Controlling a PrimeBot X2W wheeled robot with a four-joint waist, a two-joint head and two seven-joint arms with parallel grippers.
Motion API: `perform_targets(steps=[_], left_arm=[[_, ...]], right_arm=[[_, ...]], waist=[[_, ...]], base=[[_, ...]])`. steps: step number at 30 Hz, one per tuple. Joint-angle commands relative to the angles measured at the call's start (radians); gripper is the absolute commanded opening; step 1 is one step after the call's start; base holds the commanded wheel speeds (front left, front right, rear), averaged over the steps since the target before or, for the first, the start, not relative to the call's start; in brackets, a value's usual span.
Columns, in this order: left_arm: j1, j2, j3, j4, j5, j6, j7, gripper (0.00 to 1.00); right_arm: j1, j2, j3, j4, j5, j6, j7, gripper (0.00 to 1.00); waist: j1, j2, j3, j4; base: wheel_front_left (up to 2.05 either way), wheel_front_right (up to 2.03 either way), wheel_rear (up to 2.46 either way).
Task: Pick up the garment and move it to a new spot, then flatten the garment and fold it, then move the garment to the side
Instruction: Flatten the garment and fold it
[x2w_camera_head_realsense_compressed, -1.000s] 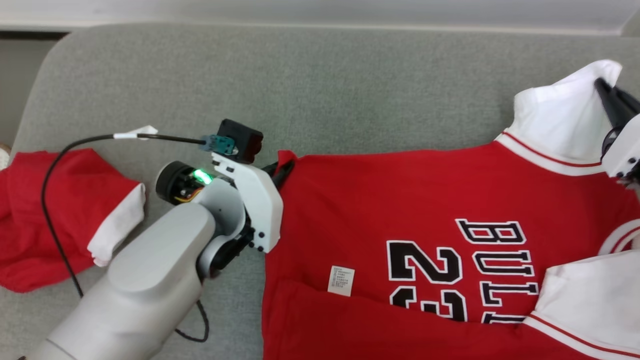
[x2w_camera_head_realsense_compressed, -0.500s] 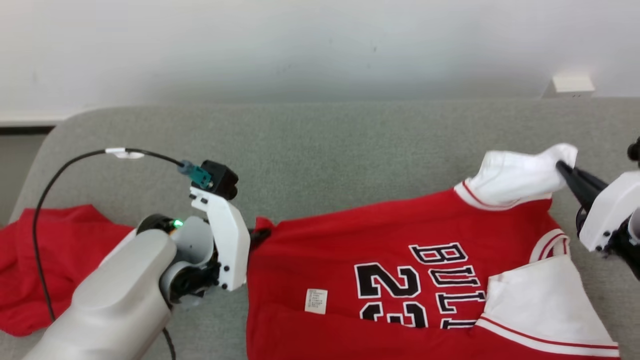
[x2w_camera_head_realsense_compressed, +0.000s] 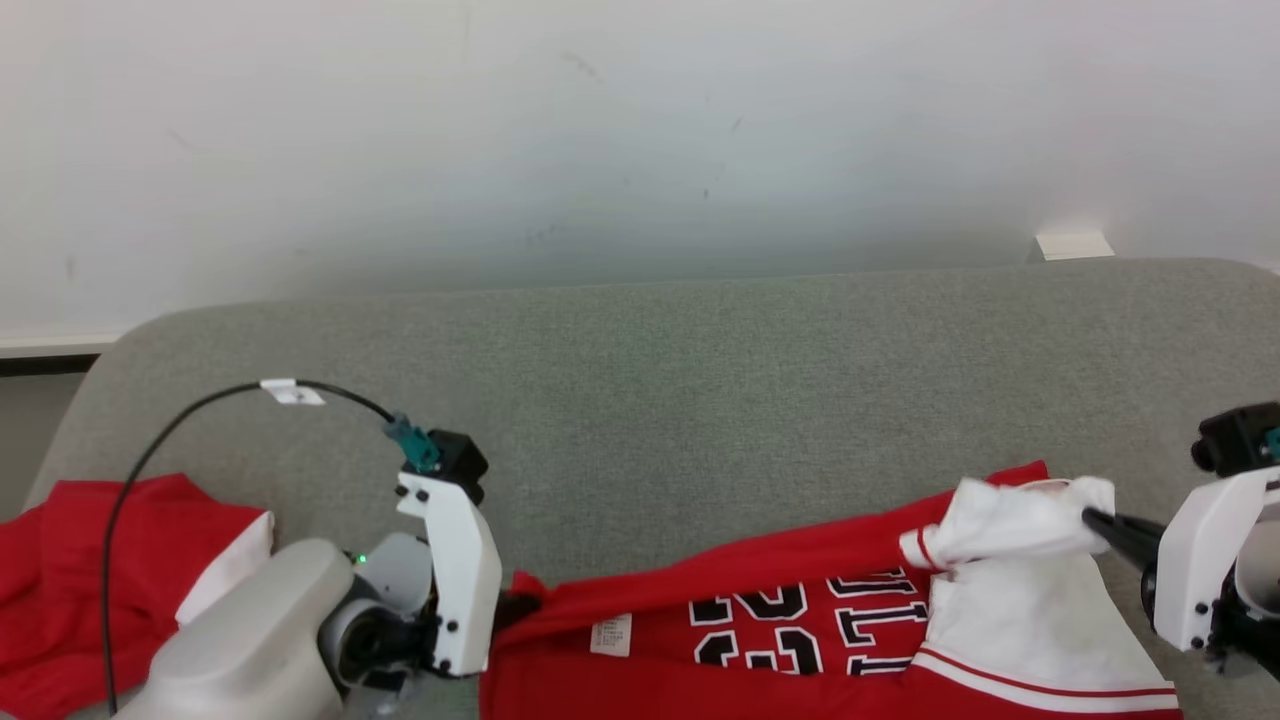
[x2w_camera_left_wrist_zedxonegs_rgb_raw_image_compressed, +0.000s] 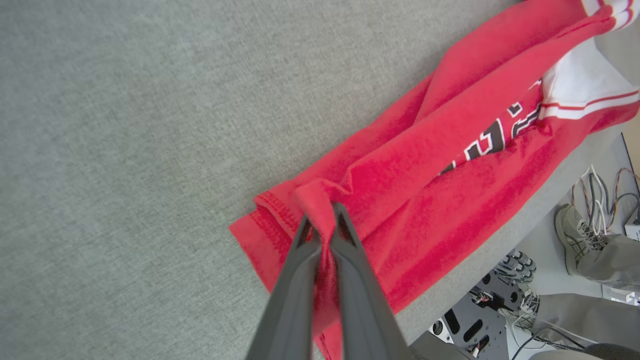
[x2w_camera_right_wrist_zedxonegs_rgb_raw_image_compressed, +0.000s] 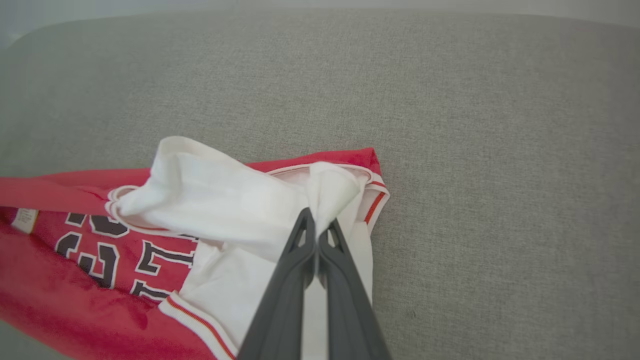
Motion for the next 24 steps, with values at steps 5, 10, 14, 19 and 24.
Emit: perform_targets(steps=[5,10,14,19,24], left_arm=[[0.042,0.006,-0.016,-0.003,-0.032,-0.006,0.027,0.00],[0.068,-0.003,-0.029,-0.004,-0.039,-0.006,0.035,1.00],[0.080,-0.003,-0.033,0.000,-0.047,-0.008,0.040,1.00],[0.073,0.018,-0.019,0.001,-0.040,-0.006,0.013,1.00],[0.058,0.047,0.009,-0.028,-0.012,0.008,-0.054,1.00]], right_arm=[[0.036,-0.018,0.027,-0.009,0.020,-0.002,0.024,0.00],[0.061,-0.022,0.048,0.009,0.051,-0.002,0.070,0.82],[0.078,-0.026,0.061,0.009,0.078,-0.002,0.114,1.00],[0.095,-0.055,0.064,-0.015,0.115,-0.002,0.158,1.00],[0.080,-0.095,0.021,-0.074,0.139,-0.002,0.107,1.00]], waist=[[0.0001,0.0000,-0.017,-0.005],[0.0001,0.0000,-0.029,-0.006],[0.0001,0.0000,-0.040,-0.006],[0.0001,0.0000,-0.060,-0.005],[0.0001,0.0000,-0.075,-0.004]], base=[[0.00,0.00,0.00],[0.00,0.00,0.00],[0.00,0.00,0.00],[0.00,0.00,0.00],[0.00,0.00,0.00]])
